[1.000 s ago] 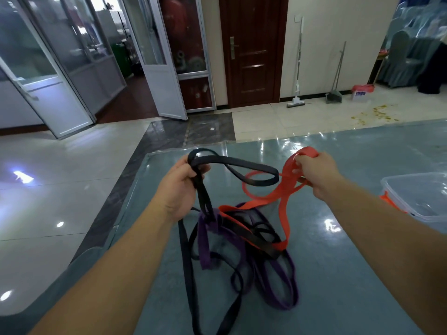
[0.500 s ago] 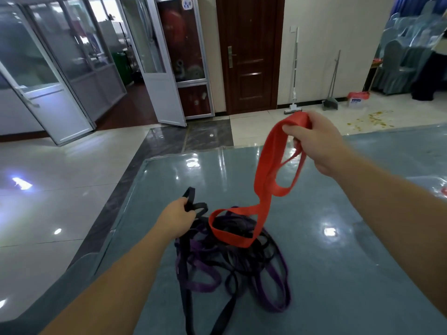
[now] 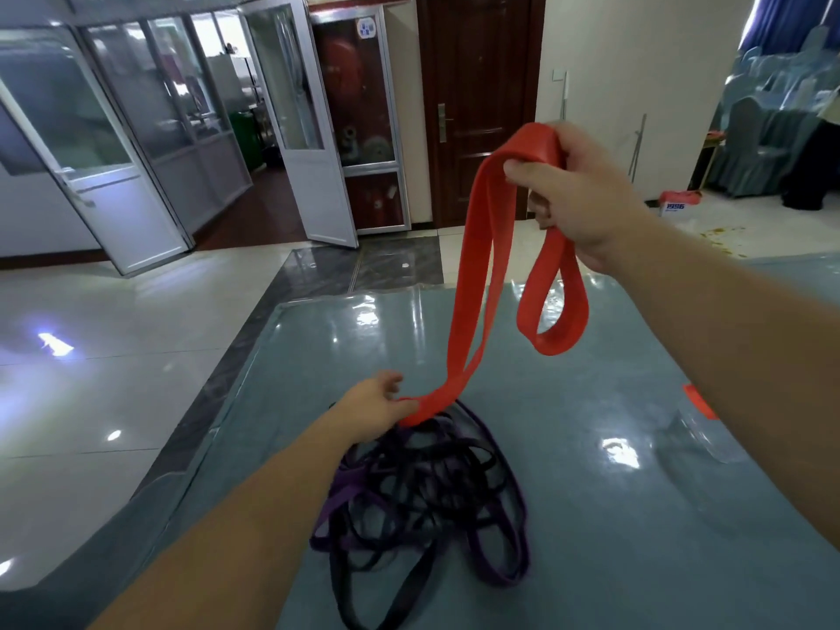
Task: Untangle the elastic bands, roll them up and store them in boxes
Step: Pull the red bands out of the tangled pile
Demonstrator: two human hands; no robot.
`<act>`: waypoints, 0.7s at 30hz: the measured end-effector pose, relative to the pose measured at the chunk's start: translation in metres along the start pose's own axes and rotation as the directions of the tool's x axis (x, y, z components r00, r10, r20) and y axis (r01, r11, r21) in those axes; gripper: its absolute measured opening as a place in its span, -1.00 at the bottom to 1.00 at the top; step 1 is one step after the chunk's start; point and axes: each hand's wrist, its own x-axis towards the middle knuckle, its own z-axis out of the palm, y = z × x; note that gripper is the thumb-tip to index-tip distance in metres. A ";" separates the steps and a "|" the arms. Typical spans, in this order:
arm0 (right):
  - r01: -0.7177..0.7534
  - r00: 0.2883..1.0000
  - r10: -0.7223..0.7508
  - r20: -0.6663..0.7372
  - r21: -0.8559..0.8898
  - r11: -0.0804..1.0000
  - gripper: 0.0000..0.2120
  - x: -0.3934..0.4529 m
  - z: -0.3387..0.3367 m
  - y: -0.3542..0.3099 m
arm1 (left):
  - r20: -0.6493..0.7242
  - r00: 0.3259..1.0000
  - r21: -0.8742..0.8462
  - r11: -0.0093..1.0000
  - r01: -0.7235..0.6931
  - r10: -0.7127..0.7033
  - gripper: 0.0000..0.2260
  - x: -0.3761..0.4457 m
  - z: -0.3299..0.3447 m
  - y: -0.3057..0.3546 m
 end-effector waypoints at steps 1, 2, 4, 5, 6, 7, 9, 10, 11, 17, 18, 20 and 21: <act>0.021 1.000 -0.021 0.008 0.018 1.000 -0.74 -0.003 -0.002 -0.006 | -0.021 0.999 -0.059 0.997 -0.046 0.045 -0.24 -0.001 0.004 0.015; 0.040 0.999 -0.040 0.015 0.029 0.999 -0.76 -0.005 -0.005 -0.012 | -0.066 0.994 -0.099 0.990 -0.096 0.090 -0.17 -0.002 0.008 0.033; 0.066 0.997 -0.068 0.043 0.049 0.997 -0.78 -0.009 -0.009 -0.022 | -0.184 0.971 -0.134 0.974 -0.181 0.155 -0.01 -0.003 0.015 0.071; 0.074 0.995 -0.078 0.062 0.063 0.995 -0.80 -0.012 -0.012 -0.026 | -0.235 0.955 -0.145 0.965 -0.220 0.183 0.02 -0.004 0.018 0.090; 0.083 0.993 -0.089 0.079 0.073 0.994 -0.81 -0.015 -0.016 -0.029 | -0.273 0.938 -0.157 0.952 -0.262 0.213 0.01 -0.006 0.020 0.109; 0.088 0.991 -0.095 0.095 0.075 0.993 -0.81 -0.018 -0.020 -0.031 | -0.299 0.922 -0.167 0.938 -0.305 0.246 -0.04 -0.007 0.022 0.125; 0.097 0.987 -0.103 0.119 0.059 0.994 -0.81 -0.026 -0.029 -0.033 | -0.326 0.898 -0.149 0.921 -0.359 0.297 -0.24 -0.008 0.026 0.148; 0.098 0.987 -0.104 0.124 0.049 0.994 -0.81 -0.031 -0.035 -0.033 | -0.333 0.893 -0.118 0.927 -0.357 0.302 -0.38 -0.007 0.028 0.154; 0.094 0.988 -0.099 0.120 0.045 0.995 -0.82 -0.036 -0.042 -0.033 | -0.337 0.893 -0.080 0.936 -0.344 0.300 -0.53 -0.007 0.029 0.159; -0.027 0.999 0.026 -0.020 -0.013 1.000 -0.87 -0.062 -0.085 -0.011 | -0.443 0.865 -0.084 0.950 -0.301 0.235 -0.85 -0.001 0.028 0.168; -0.056 0.997 0.054 -0.053 -0.035 0.998 -0.85 -0.066 -0.091 -0.003 | -0.487 0.849 -0.121 0.946 -0.299 0.206 -0.84 0.001 0.024 0.169; -0.103 0.989 0.086 -0.124 -0.133 0.986 -0.77 -0.073 -0.100 0.015 | -0.558 0.811 -0.151 0.939 -0.310 0.178 -0.80 0.005 0.012 0.173; -0.134 0.983 0.104 -0.149 -0.208 0.969 -0.72 -0.077 -0.103 0.024 | -0.584 0.791 -0.134 0.940 -0.314 0.182 -0.78 0.006 0.006 0.177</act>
